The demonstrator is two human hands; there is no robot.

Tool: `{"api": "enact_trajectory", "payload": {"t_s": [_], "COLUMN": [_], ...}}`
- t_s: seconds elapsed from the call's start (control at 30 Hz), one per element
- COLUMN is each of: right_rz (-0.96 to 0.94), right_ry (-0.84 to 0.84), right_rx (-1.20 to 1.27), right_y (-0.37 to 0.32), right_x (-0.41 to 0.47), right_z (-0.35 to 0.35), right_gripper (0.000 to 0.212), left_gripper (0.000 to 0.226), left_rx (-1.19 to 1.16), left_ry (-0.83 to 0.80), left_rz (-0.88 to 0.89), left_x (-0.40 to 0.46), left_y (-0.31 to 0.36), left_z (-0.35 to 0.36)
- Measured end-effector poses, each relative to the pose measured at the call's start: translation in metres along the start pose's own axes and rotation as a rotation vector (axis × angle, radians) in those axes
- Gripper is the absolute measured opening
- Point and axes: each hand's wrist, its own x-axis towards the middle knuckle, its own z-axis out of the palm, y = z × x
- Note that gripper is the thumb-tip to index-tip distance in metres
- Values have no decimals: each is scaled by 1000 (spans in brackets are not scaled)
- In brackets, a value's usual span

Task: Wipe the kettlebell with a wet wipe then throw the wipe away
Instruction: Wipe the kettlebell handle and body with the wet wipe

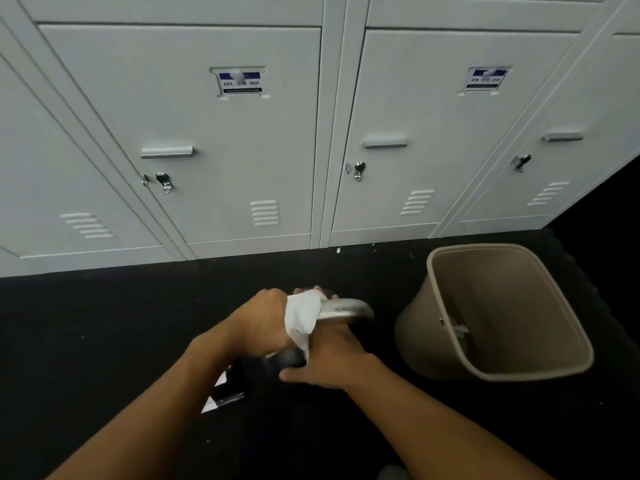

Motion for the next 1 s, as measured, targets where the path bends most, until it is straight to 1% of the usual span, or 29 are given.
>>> {"api": "enact_trajectory", "payload": {"t_s": [0.03,0.07,0.1,0.13,0.17,0.2,0.23,0.27,0.3,0.33,0.37,0.4,0.43,0.47,0.5,0.57,0.6,0.63,0.67,0.7,0.77,0.8,0.83,0.87,0.9,0.93,0.97,1.0], "right_rz": [8,2,-10,-22,-21,-14,-4,1,10,17,33,55,77,94,105,94,83,77,78,86,83,72,68,72,77,92,112,116], "right_ry": [2,-6,-22,-36,-45,-38,-19,-11,-25,-45,-68,-87,-100,-117,-139,-168,-163,-162,-166,-171,-181,-189,-195,-196,-195,-194,-193,-196], "right_rx": [-6,-37,-69,-81,-50,-10,24,47,74,84,73,63,68,73,84,129,134,126,119,120,113,108,109,113,115,117,119,122], "right_y": [0,0,-1,-2,-3,-3,-3,-2,-4,-6,-6,-6,-6,-6,-7,-10,-11,-11,-12,-13,-12,-13,-12,-12,-11,-12,-12,-13], "right_x": [3,4,5,4,2,0,-2,-3,-5,-8,-9,-10,-10,-9,-7,-6,-5,-6,-7,-9,-12,-14,-15,-15,-14,-13,-11,-10], "right_z": [5,8,9,9,7,4,2,0,-3,-5,-6,-8,-8,-8,-8,-5,-4,-4,-5,-6,-12,-15,-16,-17,-17,-16,-15,-13], "right_gripper": [130,127,121,115,113,115,121,125,127,125,123,123,124,123,118,100,92,89,90,94,99,95,88,83,83,88,93,95], "left_gripper": [26,34,44,48,47,40,33,28,26,23,24,28,32,34,34,37,41,46,49,49,50,53,56,57,52,44,37,35], "left_rx": [141,274,285,245,231,218,180,88,-7,-76,-115,-128,-97,-28,87,379,442,440,408,358,166,93,54,32,51,97,166,267], "left_ry": [188,407,574,671,742,717,601,391,128,-86,-226,-294,-302,-269,-183,113,233,288,274,190,-132,-266,-337,-358,-327,-261,-150,5], "left_rz": [32,40,46,54,87,105,119,89,41,4,-21,-33,-42,-52,-76,-140,-144,-143,-142,-138,-144,-135,-129,-121,-115,-104,-103,-108], "left_x": [-3,-7,-10,-12,-10,-10,-7,-6,-1,3,8,13,17,19,19,9,3,0,0,4,17,22,26,30,32,30,24,17], "left_y": [1,0,0,1,-1,-1,-5,-8,-11,-9,-6,-1,1,3,6,13,18,22,24,21,16,15,15,14,13,14,15,15], "left_z": [14,31,47,55,59,55,44,30,16,3,-5,-11,-11,-9,-2,22,33,38,36,30,6,-5,-12,-13,-10,-6,2,13]}}
